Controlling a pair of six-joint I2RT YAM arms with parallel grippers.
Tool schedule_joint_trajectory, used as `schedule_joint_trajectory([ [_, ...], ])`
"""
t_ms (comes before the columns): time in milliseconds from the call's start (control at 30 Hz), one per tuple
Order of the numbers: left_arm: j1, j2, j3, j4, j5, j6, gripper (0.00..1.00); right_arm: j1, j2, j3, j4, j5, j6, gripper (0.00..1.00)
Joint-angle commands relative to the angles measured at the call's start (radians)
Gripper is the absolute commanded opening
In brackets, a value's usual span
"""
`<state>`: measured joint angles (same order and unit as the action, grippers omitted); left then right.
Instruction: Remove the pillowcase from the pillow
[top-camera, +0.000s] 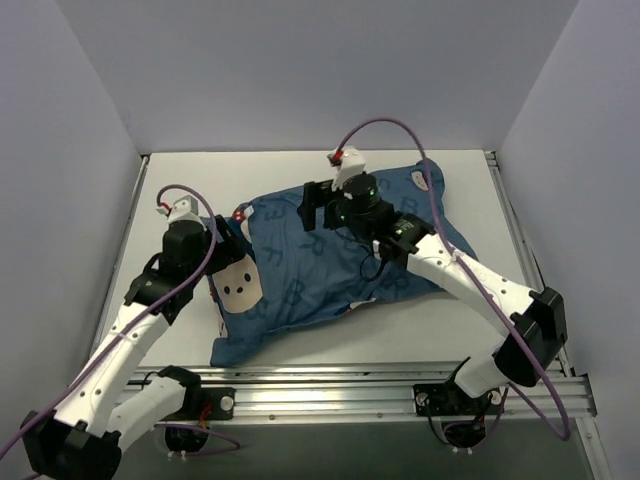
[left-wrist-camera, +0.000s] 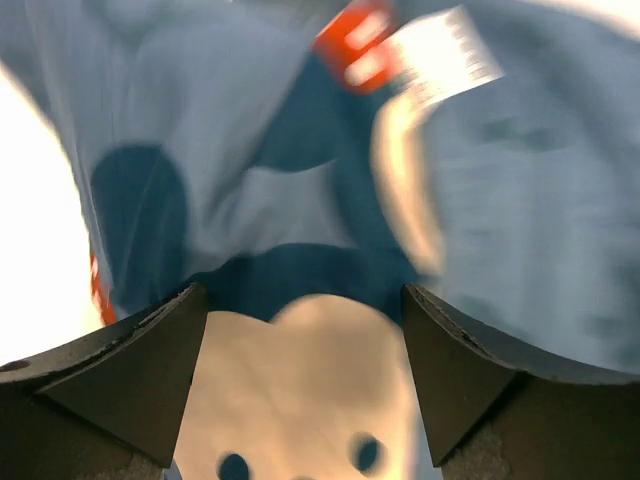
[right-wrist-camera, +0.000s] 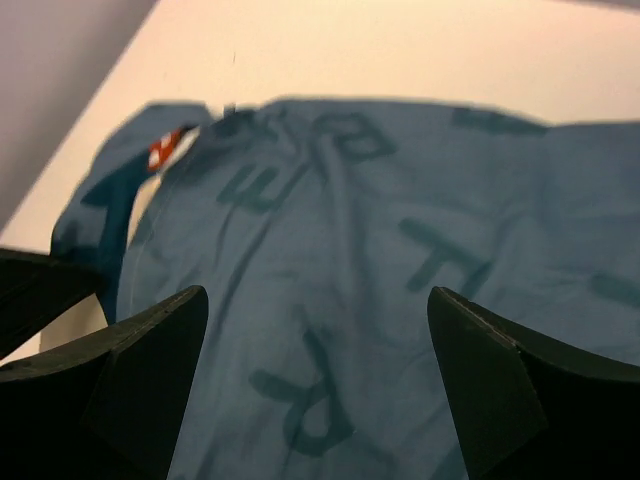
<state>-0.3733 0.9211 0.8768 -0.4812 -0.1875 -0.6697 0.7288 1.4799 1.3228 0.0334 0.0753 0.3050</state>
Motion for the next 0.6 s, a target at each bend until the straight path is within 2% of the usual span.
schedule_joint_trajectory([
  [0, 0.022, 0.085, -0.090, 0.033, 0.019, -0.059, 0.86, 0.032, 0.052, -0.083, 0.020, 0.060, -0.012, 0.86],
  [67, 0.024, 0.151, -0.113, 0.097, 0.060, -0.070, 0.84, 0.026, 0.088, -0.163, 0.042, 0.105, 0.008, 0.86],
  [167, 0.022, 0.223, -0.116, 0.159, 0.135, -0.070, 0.82, -0.051, 0.085, -0.250, 0.036, 0.147, 0.077, 0.86],
  [233, 0.010, 0.281, -0.108, 0.231, 0.175, -0.076, 0.81, -0.164, 0.034, -0.350, 0.033, 0.143, 0.134, 0.86],
  [333, -0.036, 0.352, -0.075, 0.323, 0.215, -0.080, 0.80, -0.297, -0.059, -0.430, 0.007, 0.153, 0.135, 0.86],
  [433, -0.073, 0.424, -0.009, 0.351, 0.215, -0.082, 0.80, -0.353, -0.128, -0.412, -0.064, 0.190, 0.086, 0.86],
  [567, -0.128, 0.446, 0.024, 0.346, 0.200, -0.096, 0.80, -0.338, -0.197, -0.334, -0.133, 0.204, 0.023, 0.86],
])
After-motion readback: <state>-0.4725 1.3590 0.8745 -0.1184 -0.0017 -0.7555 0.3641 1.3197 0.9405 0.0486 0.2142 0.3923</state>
